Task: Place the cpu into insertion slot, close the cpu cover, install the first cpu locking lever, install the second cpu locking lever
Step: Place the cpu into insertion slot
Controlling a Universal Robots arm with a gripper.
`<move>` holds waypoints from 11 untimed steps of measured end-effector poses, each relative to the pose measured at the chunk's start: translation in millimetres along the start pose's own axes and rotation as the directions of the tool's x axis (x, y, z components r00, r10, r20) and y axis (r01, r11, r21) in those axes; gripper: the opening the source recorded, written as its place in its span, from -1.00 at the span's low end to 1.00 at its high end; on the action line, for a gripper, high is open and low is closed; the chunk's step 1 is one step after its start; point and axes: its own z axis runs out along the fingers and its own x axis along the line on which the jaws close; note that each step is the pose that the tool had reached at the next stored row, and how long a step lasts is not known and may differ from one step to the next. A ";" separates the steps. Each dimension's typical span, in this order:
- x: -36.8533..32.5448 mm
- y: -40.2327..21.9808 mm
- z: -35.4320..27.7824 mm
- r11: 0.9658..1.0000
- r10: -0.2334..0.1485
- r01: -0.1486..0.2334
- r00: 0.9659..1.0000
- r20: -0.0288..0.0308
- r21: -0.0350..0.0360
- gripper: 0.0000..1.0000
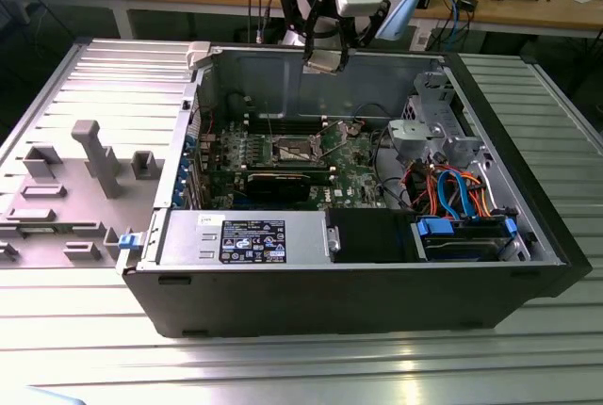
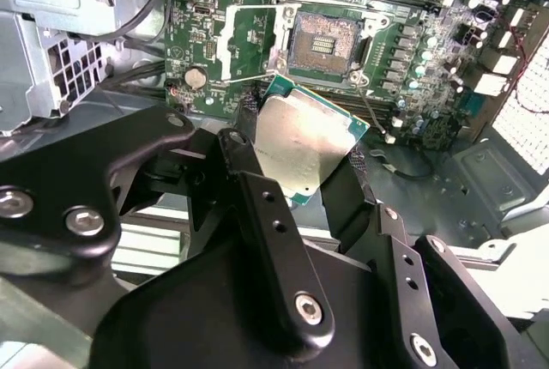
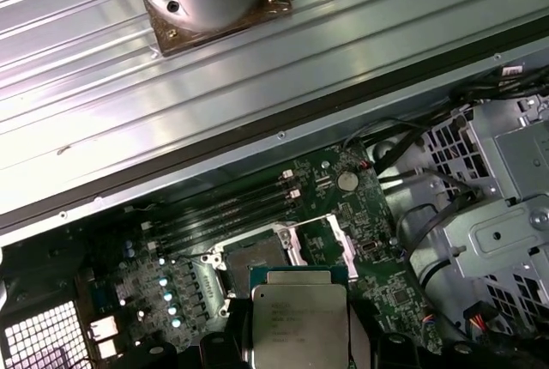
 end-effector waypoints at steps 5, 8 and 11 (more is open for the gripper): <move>0.0 0.0 0.2 1.000 0.018 -0.018 1.000 0.002 -0.001 0.09; 0.0 0.0 0.2 1.000 0.018 -0.018 1.000 0.002 -0.001 0.09; 0.0 0.0 0.2 1.000 0.018 -0.018 1.000 0.002 -0.001 0.09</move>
